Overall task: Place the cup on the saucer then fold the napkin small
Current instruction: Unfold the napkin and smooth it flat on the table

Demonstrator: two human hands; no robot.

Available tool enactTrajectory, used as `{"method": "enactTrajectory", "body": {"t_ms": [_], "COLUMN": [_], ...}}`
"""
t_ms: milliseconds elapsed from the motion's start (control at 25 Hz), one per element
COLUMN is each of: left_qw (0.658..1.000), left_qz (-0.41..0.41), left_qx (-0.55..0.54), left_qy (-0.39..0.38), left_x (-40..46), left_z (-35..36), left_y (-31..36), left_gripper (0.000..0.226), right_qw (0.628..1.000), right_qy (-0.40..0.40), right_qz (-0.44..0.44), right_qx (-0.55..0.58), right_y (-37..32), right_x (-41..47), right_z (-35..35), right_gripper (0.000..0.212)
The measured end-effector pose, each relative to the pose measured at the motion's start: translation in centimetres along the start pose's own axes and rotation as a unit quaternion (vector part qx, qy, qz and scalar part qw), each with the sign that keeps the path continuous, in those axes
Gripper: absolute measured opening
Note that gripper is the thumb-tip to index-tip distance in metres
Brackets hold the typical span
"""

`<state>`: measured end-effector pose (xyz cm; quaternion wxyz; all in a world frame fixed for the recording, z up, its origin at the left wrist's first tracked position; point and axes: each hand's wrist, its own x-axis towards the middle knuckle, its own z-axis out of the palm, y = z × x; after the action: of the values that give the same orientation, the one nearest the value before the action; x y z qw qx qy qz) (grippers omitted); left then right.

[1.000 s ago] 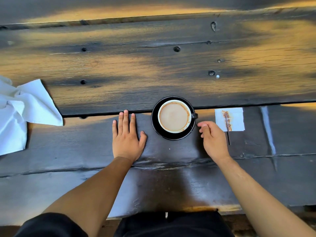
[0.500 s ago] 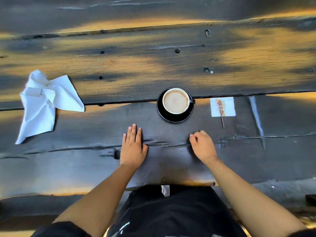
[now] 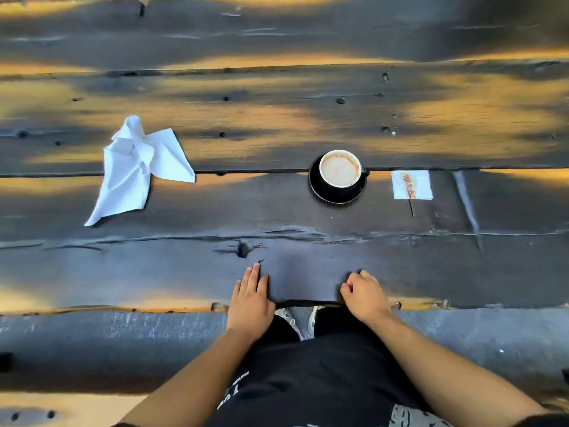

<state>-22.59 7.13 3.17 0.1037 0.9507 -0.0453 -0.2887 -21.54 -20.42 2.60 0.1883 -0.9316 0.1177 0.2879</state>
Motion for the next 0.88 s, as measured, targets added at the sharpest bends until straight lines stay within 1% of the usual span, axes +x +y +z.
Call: {"method": "enactTrajectory", "body": {"t_ms": [160, 200, 240, 320, 360, 440, 520, 640, 720, 800, 880], "left_qw": [1.000, 0.999, 0.993, 0.962, 0.944, 0.919, 0.901, 0.880, 0.870, 0.860, 0.857], "left_qz": [-0.021, -0.051, -0.098, -0.195, -0.230, -0.269, -0.298, -0.323, -0.332, -0.340, -0.344], "left_qx": [0.003, -0.014, -0.055, -0.172, -0.216, -0.267, -0.300, -0.339, -0.353, -0.367, -0.369], "left_qy": [0.006, -0.014, -0.042, -0.087, -0.098, -0.108, -0.101, -0.078, -0.089, -0.101, -0.103], "left_x": [-4.5, -5.4, -6.3, -7.9, -8.7, -9.9, -10.6, -11.1, -10.9, -10.4, -9.9], "left_z": [1.2, 1.5, 1.9, 2.6, 3.0, 3.6, 3.8, 4.1, 4.1, 3.9, 3.0], "left_y": [-1.5, -1.7, -1.9, -1.9, -1.9, -2.4, -3.0, -4.2, -5.3, -6.8, -9.0], "left_gripper": [0.050, 0.046, 0.042, 0.034, 0.029, 0.019, 0.017, 0.019, 0.020, 0.020, 0.021], "right_qw": [0.997, 0.995, 0.993, 0.990, 0.988, 0.979, 0.970, 0.965, 0.964, 0.970, 0.978], "right_qy": [-0.058, -0.076, -0.093, -0.123, -0.139, -0.179, -0.211, -0.244, -0.255, -0.240, -0.209], "right_qz": [-0.010, -0.012, -0.014, -0.017, -0.022, -0.052, -0.075, -0.056, -0.039, -0.007, 0.022], "right_qx": [-0.047, -0.058, -0.066, -0.067, -0.069, -0.084, -0.095, -0.082, -0.069, -0.041, -0.012], "right_y": [-0.2, -0.3, -0.3, -0.4, -0.6, -0.7, -0.6, -0.5, -0.6, -0.9, -1.8], "right_x": [-0.7, -0.8, -1.1, -1.7, -2.2, -3.1, -3.9, -4.3, -4.2, -3.8, -3.5], "right_z": [0.1, -0.1, -0.2, -0.4, -0.4, 0.3, 1.4, 2.8, 3.3, 3.3, 3.6], "right_gripper": [0.024, 0.024, 0.023, 0.023, 0.023, 0.024, 0.030, 0.027, 0.028, 0.029, 0.030]}}
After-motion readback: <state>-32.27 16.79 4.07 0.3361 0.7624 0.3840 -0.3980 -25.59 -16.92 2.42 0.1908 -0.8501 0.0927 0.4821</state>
